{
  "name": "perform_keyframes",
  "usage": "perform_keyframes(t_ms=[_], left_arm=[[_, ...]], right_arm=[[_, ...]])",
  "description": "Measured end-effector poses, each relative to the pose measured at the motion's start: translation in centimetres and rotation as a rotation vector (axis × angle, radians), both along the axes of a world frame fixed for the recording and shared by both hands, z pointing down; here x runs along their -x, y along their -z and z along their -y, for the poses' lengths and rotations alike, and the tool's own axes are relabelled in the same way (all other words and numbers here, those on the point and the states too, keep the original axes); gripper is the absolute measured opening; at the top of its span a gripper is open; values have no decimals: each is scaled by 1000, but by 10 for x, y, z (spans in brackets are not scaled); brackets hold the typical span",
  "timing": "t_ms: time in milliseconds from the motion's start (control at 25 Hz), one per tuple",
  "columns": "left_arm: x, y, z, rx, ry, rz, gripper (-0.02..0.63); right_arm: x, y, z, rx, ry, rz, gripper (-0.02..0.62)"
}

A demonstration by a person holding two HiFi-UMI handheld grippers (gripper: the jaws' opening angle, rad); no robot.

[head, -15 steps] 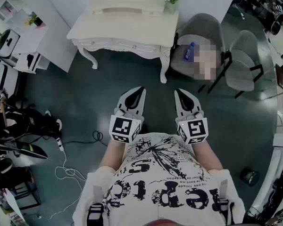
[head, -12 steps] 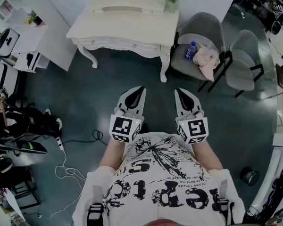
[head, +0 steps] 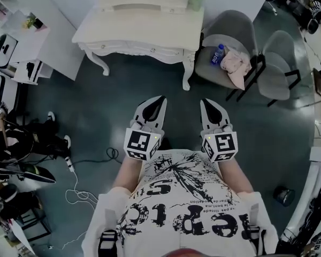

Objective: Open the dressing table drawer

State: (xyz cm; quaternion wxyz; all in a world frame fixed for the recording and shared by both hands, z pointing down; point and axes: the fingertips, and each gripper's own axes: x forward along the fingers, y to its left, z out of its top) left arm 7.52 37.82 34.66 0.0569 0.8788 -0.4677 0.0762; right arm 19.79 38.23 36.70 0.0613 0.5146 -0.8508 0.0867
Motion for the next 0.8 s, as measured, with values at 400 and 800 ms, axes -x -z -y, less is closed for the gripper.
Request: perform_keyframes(t_ms=[400, 800], left_arm=[[86, -1, 84, 1, -50, -15, 20], [177, -1, 175, 38, -56, -22, 20]], right_arm=[[78, -9, 85, 19, -85, 10, 17], [159, -14, 181, 55, -149, 10, 17]])
